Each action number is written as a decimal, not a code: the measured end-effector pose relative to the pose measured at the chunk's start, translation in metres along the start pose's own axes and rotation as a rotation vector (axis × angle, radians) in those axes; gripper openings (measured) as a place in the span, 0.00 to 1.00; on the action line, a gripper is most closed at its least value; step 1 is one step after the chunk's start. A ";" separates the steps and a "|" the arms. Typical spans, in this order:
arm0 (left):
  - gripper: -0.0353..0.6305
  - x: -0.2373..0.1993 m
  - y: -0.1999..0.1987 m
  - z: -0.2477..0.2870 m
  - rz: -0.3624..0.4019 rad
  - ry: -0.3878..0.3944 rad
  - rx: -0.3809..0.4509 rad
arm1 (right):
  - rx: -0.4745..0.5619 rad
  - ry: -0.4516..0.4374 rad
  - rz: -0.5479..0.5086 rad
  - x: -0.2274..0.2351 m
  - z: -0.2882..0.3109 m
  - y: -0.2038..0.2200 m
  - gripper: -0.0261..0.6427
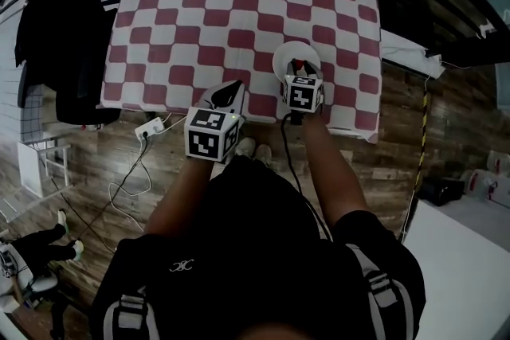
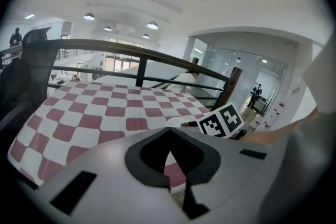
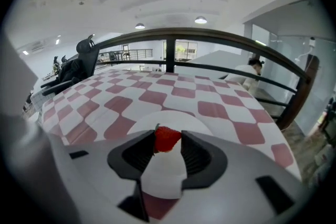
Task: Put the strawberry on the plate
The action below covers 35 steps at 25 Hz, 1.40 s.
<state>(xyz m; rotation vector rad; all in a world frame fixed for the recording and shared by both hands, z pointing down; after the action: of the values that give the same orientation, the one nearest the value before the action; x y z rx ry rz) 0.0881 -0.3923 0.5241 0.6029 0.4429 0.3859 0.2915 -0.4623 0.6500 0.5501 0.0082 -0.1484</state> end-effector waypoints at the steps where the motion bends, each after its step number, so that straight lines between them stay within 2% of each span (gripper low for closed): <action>1: 0.05 -0.003 0.001 0.000 -0.004 -0.003 -0.002 | -0.017 0.002 -0.005 -0.001 0.003 0.000 0.29; 11: 0.05 -0.016 0.008 0.000 -0.021 -0.019 -0.022 | -0.065 0.055 -0.047 -0.005 0.016 0.005 0.29; 18: 0.05 -0.012 0.005 -0.001 -0.014 -0.026 -0.019 | -0.100 0.048 -0.074 -0.008 0.019 0.004 0.31; 24: 0.05 -0.004 0.000 -0.007 -0.012 -0.035 -0.006 | -0.046 0.040 -0.048 -0.004 -0.002 0.001 0.33; 30: 0.05 0.013 -0.017 -0.013 0.016 -0.020 0.023 | 0.035 0.022 -0.006 -0.005 -0.047 -0.002 0.18; 31: 0.05 0.016 -0.023 -0.012 0.030 -0.015 0.035 | 0.060 0.028 0.001 -0.003 -0.056 -0.006 0.09; 32: 0.05 0.020 -0.029 -0.012 0.044 -0.009 0.046 | 0.087 0.027 0.012 -0.001 -0.065 -0.009 0.06; 35: 0.05 0.034 -0.039 -0.015 0.074 0.006 0.066 | 0.153 -0.030 0.064 0.001 -0.095 -0.013 0.06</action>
<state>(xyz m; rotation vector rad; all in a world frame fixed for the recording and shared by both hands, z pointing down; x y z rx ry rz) 0.1173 -0.3994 0.4792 0.6834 0.4412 0.4454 0.2942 -0.4234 0.5619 0.6999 -0.0504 -0.0951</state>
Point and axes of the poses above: the fingertips, and each gripper's own axes: z forward along the fingers, x to its right, y out of its underside, the point moved 6 cm from there along -z, backward along the fingers, and after that the axes turned 13 degrees about -x, right-handed, at the moved point
